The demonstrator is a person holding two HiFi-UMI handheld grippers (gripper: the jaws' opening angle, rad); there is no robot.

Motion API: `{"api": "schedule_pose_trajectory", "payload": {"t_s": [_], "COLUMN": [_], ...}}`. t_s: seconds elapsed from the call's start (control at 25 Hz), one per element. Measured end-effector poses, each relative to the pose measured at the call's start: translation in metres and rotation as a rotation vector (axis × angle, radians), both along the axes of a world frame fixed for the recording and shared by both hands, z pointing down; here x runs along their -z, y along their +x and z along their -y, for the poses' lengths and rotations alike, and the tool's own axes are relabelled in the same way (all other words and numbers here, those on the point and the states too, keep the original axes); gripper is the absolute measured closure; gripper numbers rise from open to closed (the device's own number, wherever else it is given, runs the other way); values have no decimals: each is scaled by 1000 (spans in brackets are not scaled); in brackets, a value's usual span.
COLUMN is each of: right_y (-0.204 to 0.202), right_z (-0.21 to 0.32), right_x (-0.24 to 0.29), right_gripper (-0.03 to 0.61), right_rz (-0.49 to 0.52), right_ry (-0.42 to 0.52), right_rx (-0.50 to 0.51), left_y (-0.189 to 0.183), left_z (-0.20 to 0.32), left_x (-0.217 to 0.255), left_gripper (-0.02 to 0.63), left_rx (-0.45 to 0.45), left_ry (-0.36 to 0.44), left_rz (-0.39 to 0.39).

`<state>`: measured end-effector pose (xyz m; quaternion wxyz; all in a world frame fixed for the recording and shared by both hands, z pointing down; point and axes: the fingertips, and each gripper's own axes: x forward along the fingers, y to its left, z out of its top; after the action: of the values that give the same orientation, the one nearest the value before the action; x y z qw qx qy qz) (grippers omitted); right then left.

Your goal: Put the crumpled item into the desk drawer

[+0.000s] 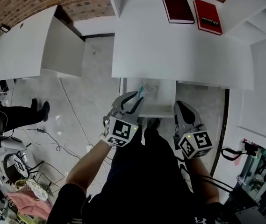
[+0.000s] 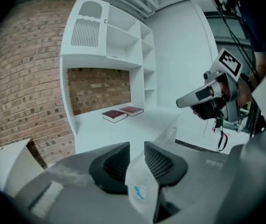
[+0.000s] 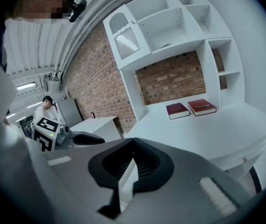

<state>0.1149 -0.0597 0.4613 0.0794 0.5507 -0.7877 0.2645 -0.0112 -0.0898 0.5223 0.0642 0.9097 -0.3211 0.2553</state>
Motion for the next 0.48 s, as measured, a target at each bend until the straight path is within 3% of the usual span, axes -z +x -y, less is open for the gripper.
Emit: {"api": "schedule_pose_trajectory", "payload": {"t_s": [0.28, 0.48], "right_y": [-5, -7], "right_z": [0, -4], "right_x": [32, 50], "right_gripper": [577, 577], "right_rz": [6, 16], "right_ry": [73, 108], "right_rx": [8, -1], "left_y": [-5, -7], "left_z": [-1, -14], "left_x": [95, 139], "left_gripper": [518, 518], "left_rx": [40, 55], "left_ry": [90, 138], "left_rz": [-149, -213]}}
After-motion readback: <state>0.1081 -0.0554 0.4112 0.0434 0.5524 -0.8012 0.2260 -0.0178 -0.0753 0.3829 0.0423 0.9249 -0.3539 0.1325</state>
